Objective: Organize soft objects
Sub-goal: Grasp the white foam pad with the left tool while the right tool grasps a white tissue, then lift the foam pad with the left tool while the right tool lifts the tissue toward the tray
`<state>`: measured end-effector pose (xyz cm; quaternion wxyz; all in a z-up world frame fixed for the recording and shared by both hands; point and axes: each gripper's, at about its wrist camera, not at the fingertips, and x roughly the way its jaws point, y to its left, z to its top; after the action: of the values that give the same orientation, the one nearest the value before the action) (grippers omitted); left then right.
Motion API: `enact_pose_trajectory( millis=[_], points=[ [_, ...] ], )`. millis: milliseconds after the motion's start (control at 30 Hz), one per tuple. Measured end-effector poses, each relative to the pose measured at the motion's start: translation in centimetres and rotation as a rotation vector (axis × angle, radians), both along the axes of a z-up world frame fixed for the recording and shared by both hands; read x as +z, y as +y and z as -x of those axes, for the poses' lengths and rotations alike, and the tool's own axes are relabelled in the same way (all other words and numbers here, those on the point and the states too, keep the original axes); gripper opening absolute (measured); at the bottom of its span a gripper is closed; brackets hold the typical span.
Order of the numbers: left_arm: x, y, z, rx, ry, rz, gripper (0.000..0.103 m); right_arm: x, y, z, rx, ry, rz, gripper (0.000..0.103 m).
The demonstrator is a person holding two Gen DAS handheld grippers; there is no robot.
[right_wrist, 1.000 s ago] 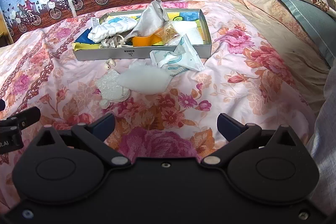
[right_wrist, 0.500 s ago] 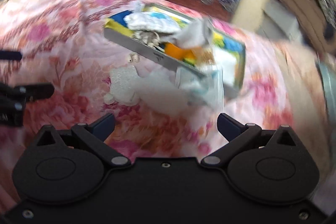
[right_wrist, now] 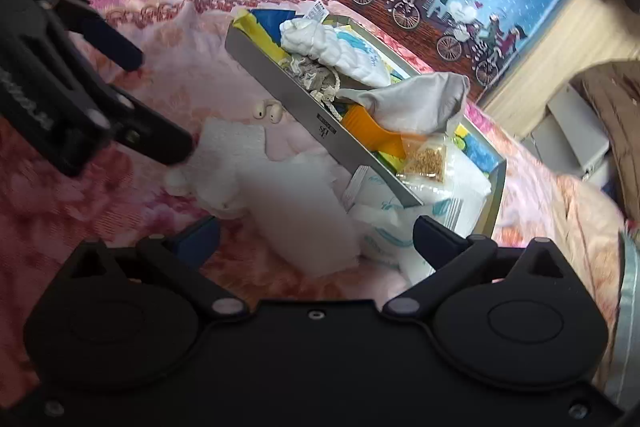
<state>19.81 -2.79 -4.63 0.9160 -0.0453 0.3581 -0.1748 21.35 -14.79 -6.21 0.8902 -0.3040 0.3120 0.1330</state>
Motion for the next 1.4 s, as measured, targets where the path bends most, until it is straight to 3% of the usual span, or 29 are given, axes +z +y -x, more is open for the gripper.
enact_pose_trajectory(
  millis=[100,267,333,433,533,600,733,800,867,1100,1400],
  points=[
    [-1.2,-0.6,-1.6,-0.03,0.039,0.017,0.102,-0.7,0.0,-0.5,0.01,0.016,0.024,0.075],
    [-2.8,-0.3,-2.6,-0.07,0.092,0.06,0.1,-1.4,0.8,-1.2,0.035,0.03,0.068,0.062],
    [-3.2,-0.4,-3.0,-0.088,0.107,0.069,0.1,-1.6,0.9,-1.5,0.03,0.039,0.064,0.049],
    [-3.5,-0.6,-3.6,-0.106,0.129,0.105,0.098,-2.1,1.0,-1.8,0.032,0.057,0.068,0.037],
    [-3.8,-0.9,-4.0,-0.106,0.152,0.122,0.09,-2.3,1.1,-1.8,0.024,0.073,0.066,0.026],
    [-4.0,-1.2,-4.1,-0.079,0.165,0.097,0.077,-2.3,1.0,-1.9,0.013,0.09,0.052,0.021],
    [-4.0,-1.6,-3.9,-0.077,0.173,0.081,0.065,-2.5,1.2,-1.9,0.004,0.106,0.049,0.01],
    [-4.0,-1.8,-3.9,-0.083,0.188,0.098,0.049,-2.5,1.3,-1.9,-0.002,0.103,0.052,0.008],
    [-4.0,-1.9,-3.8,-0.077,0.189,0.101,0.047,-2.3,1.3,-1.8,-0.014,0.092,0.053,0.007],
    [-3.5,-1.5,-3.2,-0.046,0.149,0.102,0.023,-0.8,0.3,-1.9,-0.057,0.044,0.007,0.005],
    [-1.8,-2.0,-1.1,-0.058,0.052,0.062,0.013,1.5,0.2,0.0,-0.061,-0.034,-0.03,0.005]
  ],
)
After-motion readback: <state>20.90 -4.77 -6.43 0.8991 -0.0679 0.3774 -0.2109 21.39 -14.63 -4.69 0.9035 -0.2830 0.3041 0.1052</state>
